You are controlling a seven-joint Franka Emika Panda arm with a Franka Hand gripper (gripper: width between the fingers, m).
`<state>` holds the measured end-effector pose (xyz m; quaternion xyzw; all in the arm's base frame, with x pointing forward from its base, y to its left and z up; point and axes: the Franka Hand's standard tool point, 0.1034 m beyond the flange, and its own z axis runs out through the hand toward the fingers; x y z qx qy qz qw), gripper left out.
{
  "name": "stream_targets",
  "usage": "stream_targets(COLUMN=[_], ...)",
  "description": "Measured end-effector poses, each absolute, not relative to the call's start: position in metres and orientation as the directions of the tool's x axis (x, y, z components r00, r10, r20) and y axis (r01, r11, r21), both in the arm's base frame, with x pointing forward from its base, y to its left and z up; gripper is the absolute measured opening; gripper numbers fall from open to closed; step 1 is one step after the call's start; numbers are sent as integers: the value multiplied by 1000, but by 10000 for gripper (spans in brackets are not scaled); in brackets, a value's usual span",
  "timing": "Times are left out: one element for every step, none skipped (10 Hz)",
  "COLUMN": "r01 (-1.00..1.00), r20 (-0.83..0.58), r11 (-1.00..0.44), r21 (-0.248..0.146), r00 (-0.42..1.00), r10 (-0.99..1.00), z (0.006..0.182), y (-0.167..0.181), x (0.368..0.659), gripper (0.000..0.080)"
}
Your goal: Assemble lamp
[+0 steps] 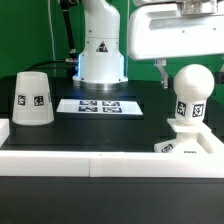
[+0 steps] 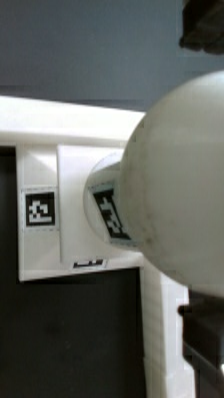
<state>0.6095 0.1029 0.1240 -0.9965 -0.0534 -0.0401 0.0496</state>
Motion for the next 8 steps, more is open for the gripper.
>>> stream_targets(r01=[165,220,364,461,534,610,655,704], r20=[90,95,101,99,94,88,84,81], r11=[-982,-972,-930,-887,-845,-793,-755,-711], r21=[-90,-81,-52,-41,-30,-18,-8,4], r00=[984,973,929,885,843,791,753,708], r10=[157,212,357,455,529,606,653,701], z=[124,124,124,122,120,119,119,119], y=[102,103,105,108,108,108,108,108], x=[610,610,610,610,613,615,616,617], gripper=[699,699,699,699,699,699,699,699])
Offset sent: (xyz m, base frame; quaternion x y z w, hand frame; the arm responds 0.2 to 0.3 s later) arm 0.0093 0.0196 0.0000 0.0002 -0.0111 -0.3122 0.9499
